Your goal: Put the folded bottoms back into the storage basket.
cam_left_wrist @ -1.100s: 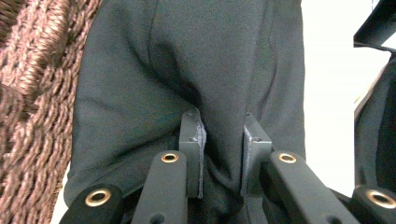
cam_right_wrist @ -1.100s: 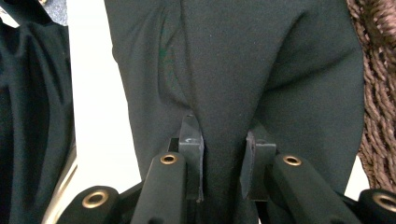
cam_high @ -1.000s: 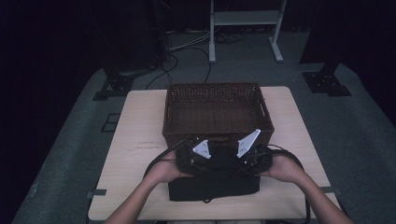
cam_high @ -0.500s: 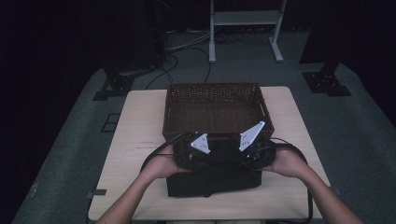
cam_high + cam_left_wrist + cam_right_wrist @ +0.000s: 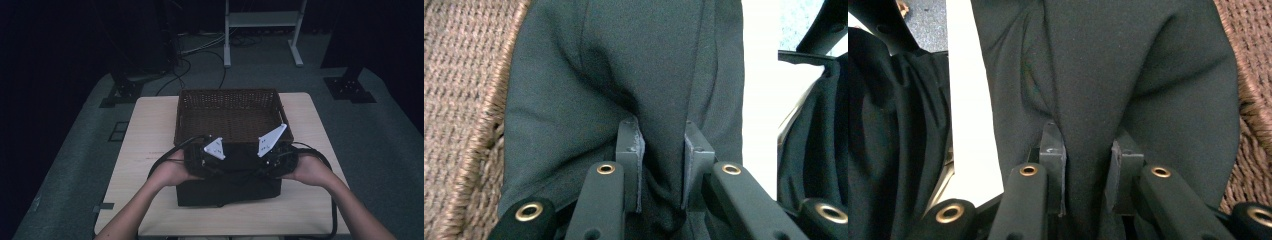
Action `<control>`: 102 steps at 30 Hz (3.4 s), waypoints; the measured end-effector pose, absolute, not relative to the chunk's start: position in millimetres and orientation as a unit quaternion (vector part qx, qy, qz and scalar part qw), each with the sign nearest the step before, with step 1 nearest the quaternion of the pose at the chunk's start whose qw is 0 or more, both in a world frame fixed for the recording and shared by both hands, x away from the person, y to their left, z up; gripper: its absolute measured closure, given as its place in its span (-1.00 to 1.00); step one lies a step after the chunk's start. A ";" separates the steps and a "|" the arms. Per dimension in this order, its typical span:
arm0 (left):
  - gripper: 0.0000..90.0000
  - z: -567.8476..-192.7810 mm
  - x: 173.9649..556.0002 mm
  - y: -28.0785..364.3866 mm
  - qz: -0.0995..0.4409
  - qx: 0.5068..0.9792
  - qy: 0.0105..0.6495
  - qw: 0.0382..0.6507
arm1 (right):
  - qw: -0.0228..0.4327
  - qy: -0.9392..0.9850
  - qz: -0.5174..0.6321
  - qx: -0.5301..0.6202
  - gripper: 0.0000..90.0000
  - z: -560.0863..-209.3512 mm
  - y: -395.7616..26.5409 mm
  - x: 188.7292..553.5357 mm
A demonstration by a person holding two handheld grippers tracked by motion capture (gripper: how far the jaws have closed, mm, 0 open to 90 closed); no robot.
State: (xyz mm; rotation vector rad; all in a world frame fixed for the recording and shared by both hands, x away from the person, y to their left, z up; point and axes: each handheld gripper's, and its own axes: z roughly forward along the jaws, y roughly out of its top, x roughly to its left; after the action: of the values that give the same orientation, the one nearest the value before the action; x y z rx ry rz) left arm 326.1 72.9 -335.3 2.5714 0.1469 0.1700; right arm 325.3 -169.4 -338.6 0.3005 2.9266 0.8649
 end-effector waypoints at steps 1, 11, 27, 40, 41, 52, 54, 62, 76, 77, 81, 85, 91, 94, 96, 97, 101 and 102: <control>0.66 -333.0 326.4 72.9 0.064 0.958 0.053 0.274 | 0.038 0.953 0.283 0.099 0.62 -336.9 -169.5 325.3; 0.66 -313.8 326.5 73.8 0.076 0.956 0.050 0.279 | 0.045 0.951 0.290 0.096 0.62 -318.0 -170.8 325.7; 0.67 -277.8 332.0 72.5 0.093 0.954 0.042 0.281 | 0.067 0.948 0.298 0.088 0.62 -282.6 -173.5 328.0; 0.67 -250.9 342.4 68.7 0.102 0.953 0.037 0.282 | 0.078 0.945 0.305 0.090 0.62 -255.8 -177.6 334.9; 0.67 -248.6 344.6 68.2 0.102 0.954 0.035 0.279 | 0.078 0.945 0.306 0.090 0.62 -254.2 -178.0 335.9; 0.67 -229.5 359.0 66.1 0.103 0.955 0.031 0.277 | 0.081 0.943 0.309 0.093 0.62 -235.9 -180.9 348.7; 0.67 -225.6 361.6 65.5 0.102 0.954 0.033 0.279 | 0.082 0.943 0.309 0.093 0.62 -231.9 -181.4 350.6; 0.67 -210.2 369.7 65.9 0.106 0.954 0.030 0.278 | 0.088 0.942 0.310 0.091 0.62 -217.2 -181.2 357.9; 0.67 -190.3 389.5 68.7 0.109 0.954 0.033 0.278 | 0.092 0.942 0.310 0.093 0.62 -195.9 -177.8 376.0; 0.67 -189.3 390.7 69.0 0.110 0.954 0.032 0.278 | 0.093 0.942 0.310 0.092 0.62 -194.2 -177.5 377.7; 0.67 -184.4 398.3 70.2 0.111 0.953 0.034 0.281 | 0.094 0.942 0.310 0.093 0.62 -189.1 -176.6 383.9; 0.67 -179.9 404.7 71.6 0.110 0.951 0.037 0.285 | 0.097 0.943 0.305 0.090 0.62 -182.1 -175.5 391.0; 0.67 -168.5 416.3 73.2 0.116 0.949 0.038 0.289 | 0.104 0.943 0.302 0.092 0.61 -168.4 -172.8 401.3; 0.67 -164.4 423.4 72.5 0.120 0.949 0.039 0.287 | 0.108 0.943 0.300 0.092 0.61 -163.1 -172.2 407.1; 0.67 -162.9 429.4 71.9 0.119 0.950 0.042 0.287 | 0.109 0.943 0.299 0.093 0.61 -160.8 -172.0 411.6; 0.67 -162.4 432.4 71.6 0.117 0.950 0.045 0.287 | 0.111 0.943 0.299 0.094 0.61 -160.1 -172.1 414.3; 0.67 -160.6 444.5 70.1 0.120 0.951 0.048 0.282 | 0.109 0.942 0.300 0.100 0.61 -159.7 -172.8 426.7; 0.67 -160.4 448.4 70.5 0.121 0.950 0.049 0.283 | 0.109 0.942 0.301 0.102 0.61 -160.1 -172.9 429.8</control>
State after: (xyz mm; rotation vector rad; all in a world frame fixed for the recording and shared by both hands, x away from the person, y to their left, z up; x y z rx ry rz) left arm 448.4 70.5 -160.4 2.5444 0.1313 0.3247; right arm 429.8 -172.9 -160.1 0.2994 2.7697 0.8864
